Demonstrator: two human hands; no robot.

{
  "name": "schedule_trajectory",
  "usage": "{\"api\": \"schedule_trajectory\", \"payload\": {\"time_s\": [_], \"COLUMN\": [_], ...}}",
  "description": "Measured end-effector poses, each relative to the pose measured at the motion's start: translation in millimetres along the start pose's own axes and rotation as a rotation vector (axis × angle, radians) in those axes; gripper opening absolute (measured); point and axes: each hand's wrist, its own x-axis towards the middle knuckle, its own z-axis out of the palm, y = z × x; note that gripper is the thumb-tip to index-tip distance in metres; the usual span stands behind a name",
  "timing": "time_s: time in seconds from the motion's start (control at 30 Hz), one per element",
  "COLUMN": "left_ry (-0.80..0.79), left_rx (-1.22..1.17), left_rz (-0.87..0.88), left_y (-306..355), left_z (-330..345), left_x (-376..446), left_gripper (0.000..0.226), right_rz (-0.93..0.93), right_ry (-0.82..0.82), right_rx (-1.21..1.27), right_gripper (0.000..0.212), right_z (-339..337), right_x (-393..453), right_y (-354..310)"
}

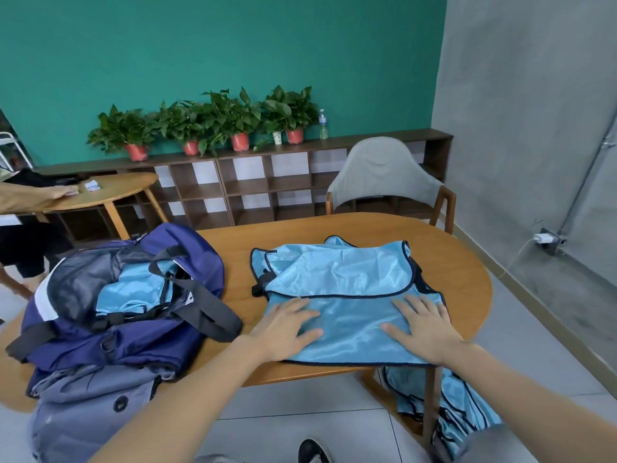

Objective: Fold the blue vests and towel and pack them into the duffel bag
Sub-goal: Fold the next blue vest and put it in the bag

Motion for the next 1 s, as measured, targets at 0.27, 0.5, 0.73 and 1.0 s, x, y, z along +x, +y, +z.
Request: {"api": "schedule_trajectory", "payload": {"time_s": [0.27,0.5,0.73,1.0], "left_ry": [-0.087,0.423,0.298,0.357], "left_rx": [0.033,0.146,0.192,-0.170], "left_rz": [-0.275,-0.107,-0.040,-0.021], "left_y": [4,-5,-49,-57], "left_z": [23,14,-15,-24], "left_x": [28,35,72,82], "left_gripper": [0.080,0.058,0.030,0.010], "right_rz": [-0.068,-0.215,-0.409,-0.384], "right_ry": [-0.058,0.402,0.398,0.215], "right_rx": [-0.081,-0.088,0.192,0.225], "right_gripper": [0.093,0.073,0.033,0.037], "right_z": [-12,-16,-11,-9], "right_x": [48,67,84,110], "right_y": [38,26,-47,-97]}}
